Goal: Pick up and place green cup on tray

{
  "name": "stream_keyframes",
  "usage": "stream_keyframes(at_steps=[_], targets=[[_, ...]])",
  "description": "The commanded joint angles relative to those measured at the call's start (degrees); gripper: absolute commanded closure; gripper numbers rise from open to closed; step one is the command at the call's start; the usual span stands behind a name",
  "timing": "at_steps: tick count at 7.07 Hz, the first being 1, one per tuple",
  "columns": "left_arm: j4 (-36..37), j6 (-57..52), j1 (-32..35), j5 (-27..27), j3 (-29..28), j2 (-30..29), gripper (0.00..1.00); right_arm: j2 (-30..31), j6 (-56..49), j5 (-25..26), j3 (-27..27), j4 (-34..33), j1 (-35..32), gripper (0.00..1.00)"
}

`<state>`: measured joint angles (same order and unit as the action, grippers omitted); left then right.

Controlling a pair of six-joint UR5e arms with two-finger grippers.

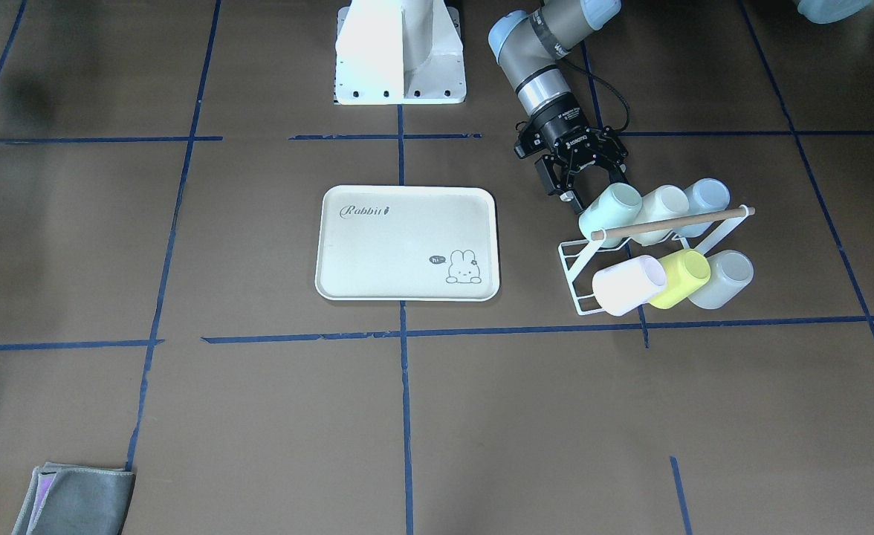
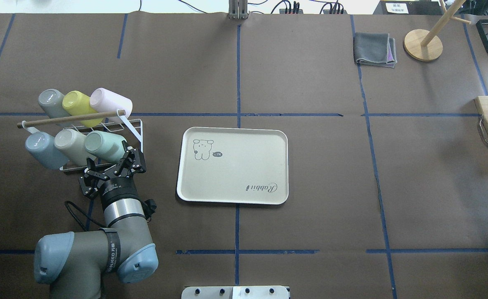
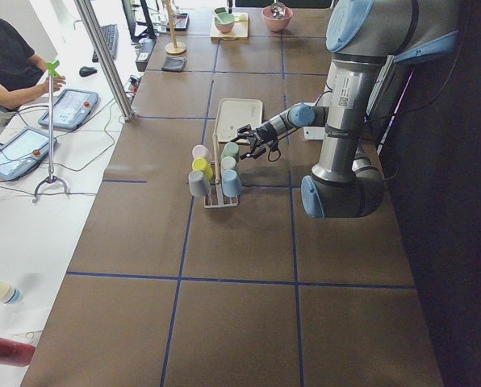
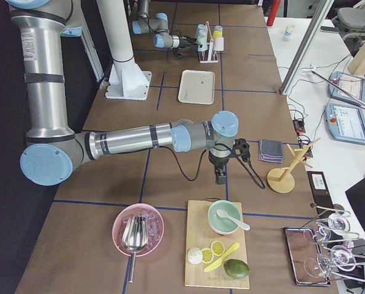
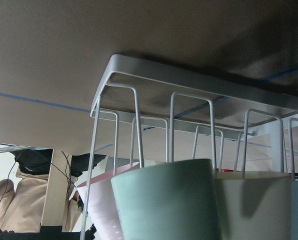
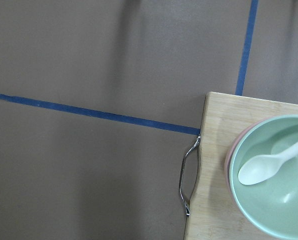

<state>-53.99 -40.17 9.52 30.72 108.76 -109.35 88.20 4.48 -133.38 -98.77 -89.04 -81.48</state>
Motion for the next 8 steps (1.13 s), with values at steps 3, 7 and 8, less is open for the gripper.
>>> stream_keyframes(at_steps=[3,7,8], targets=[[-0.4,1.6,1.6,0.0,-2.6,-1.0,0.01,0.1,0.2,0.0,0.0,0.0,-0.2,0.0],[-0.3,1.7,2.3,0.0,-2.8,-1.0,0.14,0.1,0.4,0.0,-0.2,0.0,-0.2,0.0],[-0.3,1.7,2.3,0.0,-3.1,-1.0,0.14,0.1,0.4,0.0,-0.2,0.0,-0.2,0.0]])
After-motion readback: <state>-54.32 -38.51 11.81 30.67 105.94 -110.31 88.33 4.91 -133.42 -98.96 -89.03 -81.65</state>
